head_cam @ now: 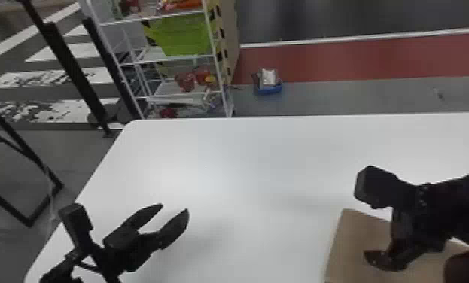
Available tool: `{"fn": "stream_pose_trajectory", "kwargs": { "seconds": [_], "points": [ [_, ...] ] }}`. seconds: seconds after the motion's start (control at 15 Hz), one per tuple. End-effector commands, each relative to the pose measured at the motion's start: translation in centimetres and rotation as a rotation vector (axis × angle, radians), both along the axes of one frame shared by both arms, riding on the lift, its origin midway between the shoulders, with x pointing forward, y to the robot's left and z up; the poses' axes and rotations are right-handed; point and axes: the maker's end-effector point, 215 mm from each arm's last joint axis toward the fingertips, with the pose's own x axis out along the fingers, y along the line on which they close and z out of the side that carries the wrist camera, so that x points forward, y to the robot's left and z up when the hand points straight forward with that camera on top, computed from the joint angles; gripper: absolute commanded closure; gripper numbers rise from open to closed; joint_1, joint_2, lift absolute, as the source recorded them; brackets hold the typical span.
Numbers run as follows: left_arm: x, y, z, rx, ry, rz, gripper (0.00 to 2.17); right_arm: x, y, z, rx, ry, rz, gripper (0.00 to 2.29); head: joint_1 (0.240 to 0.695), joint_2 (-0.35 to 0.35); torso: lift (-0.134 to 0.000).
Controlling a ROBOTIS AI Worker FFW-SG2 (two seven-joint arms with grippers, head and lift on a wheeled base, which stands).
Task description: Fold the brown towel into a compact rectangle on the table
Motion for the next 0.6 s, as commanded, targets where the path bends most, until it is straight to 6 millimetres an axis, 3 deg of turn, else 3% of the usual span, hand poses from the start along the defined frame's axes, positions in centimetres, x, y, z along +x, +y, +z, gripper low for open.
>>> {"fn": "stream_pose_trajectory", "kwargs": {
  "seconds": [0.0, 0.53],
  "points": [
    [0.0, 0.1, 0.0, -0.004, 0.0, 0.004, 0.05, 0.1, 0.9, -0.7, -0.012, 0.013, 0.019, 0.07, 0.695, 0.238, -0.134],
    [-0.3, 0.9, -0.3, -0.006, 0.001, 0.018, 0.05, 0.8, 4.9, -1.2, 0.004, 0.027, 0.077, 0.07, 0.695, 0.29, -0.134]
  ]
}}
